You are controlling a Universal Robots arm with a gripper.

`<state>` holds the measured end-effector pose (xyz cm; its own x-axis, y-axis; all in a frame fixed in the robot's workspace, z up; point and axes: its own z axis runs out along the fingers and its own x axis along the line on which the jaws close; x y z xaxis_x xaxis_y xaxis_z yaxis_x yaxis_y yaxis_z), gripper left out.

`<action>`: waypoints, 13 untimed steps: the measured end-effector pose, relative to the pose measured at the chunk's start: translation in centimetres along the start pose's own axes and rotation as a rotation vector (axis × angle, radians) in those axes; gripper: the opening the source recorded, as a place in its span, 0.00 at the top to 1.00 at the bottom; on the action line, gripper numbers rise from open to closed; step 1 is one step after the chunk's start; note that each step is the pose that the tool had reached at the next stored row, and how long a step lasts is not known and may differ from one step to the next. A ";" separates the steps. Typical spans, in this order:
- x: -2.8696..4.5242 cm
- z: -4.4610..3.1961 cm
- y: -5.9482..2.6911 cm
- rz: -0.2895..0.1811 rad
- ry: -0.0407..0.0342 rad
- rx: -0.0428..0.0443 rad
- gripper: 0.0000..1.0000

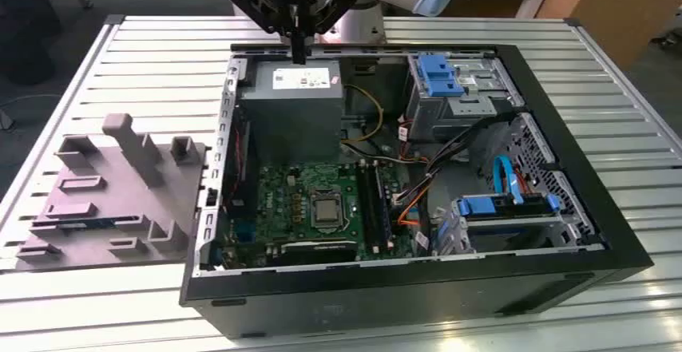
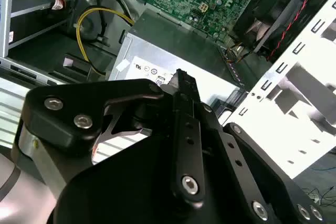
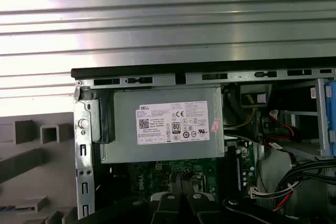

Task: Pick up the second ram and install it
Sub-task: 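Reach for the second ram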

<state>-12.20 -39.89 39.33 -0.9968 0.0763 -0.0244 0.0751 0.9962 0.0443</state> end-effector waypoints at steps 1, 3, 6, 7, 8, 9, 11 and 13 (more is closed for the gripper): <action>0.00 0.00 0.00 0.000 -0.0001 -0.0001 0.89; 0.00 0.00 0.00 0.000 0.0000 0.0000 0.89; 0.00 0.00 0.00 0.000 0.0000 0.0000 0.89; 0.00 0.00 0.00 0.000 0.0000 -0.0001 0.89; 0.00 0.00 0.00 0.000 0.0000 0.0000 0.89; 0.00 0.00 0.00 0.000 0.0000 0.0000 0.89; 0.00 0.00 0.00 0.000 0.0000 0.0000 0.89; 0.05 0.00 0.00 0.000 0.0000 0.0000 0.89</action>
<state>-12.25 -39.89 39.33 -0.9968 0.0763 -0.0245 0.0752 0.9962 0.0443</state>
